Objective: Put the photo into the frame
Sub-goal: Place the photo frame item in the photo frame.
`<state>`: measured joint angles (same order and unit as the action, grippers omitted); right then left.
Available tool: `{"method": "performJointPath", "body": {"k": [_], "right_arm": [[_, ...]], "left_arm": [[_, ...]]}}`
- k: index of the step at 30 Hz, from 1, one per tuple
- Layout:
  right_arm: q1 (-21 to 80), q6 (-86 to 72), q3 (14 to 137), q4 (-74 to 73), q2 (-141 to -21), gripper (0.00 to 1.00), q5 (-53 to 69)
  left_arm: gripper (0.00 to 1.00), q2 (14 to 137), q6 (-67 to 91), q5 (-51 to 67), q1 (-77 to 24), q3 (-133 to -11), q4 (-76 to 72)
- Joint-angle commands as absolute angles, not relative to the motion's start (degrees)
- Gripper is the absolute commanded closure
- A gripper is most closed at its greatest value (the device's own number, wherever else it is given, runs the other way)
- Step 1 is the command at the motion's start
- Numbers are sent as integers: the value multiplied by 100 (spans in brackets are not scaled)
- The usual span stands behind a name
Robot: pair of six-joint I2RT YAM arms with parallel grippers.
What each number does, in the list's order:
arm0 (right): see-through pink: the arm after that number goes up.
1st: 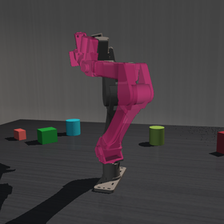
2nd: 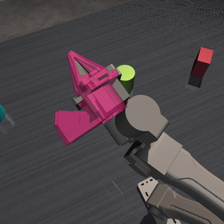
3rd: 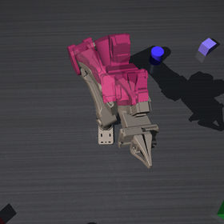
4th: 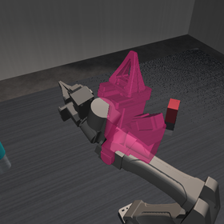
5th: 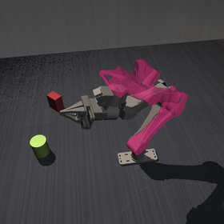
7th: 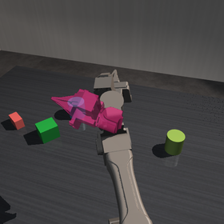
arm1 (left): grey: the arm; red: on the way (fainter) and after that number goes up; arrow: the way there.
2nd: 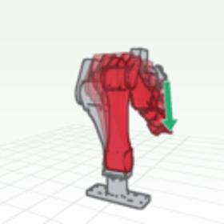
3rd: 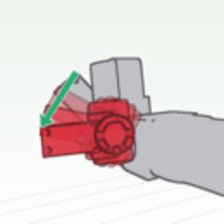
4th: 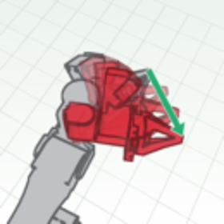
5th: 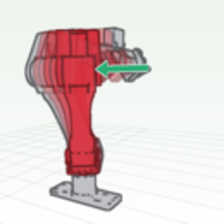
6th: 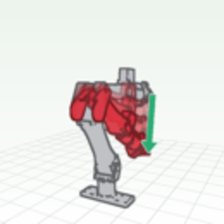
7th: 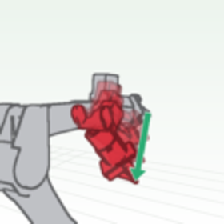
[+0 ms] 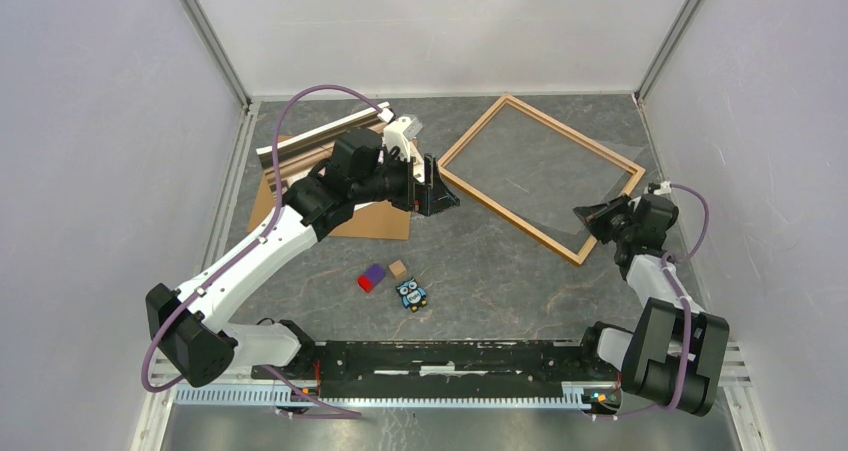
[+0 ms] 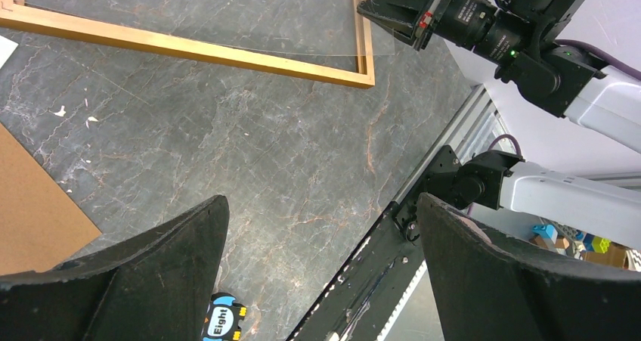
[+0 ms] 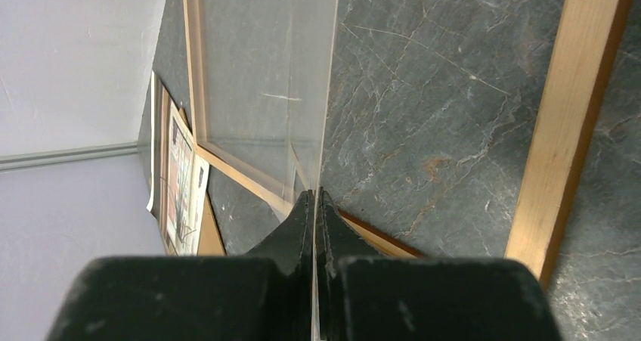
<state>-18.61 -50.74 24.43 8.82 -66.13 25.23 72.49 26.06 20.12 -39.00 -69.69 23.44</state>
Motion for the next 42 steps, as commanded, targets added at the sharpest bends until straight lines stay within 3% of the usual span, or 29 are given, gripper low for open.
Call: {"method": "performJointPath", "body": {"k": [1, 22, 42], "right_arm": [[-1941, -4810, 2433, 773, -6451, 100, 2737], [-2110, -4155, 2814, 779, -7174, 100, 3408], [-2110, -3957, 3152, 582, -7438, 100, 3272]], "left_arm": [[0, 7232, 2479, 2189, -3920, -6970, 2064], [0, 7233, 2494, 2206, -3920, -6975, 2063], [0, 7286, 2488, 2223, -3920, -6970, 2064]]}}
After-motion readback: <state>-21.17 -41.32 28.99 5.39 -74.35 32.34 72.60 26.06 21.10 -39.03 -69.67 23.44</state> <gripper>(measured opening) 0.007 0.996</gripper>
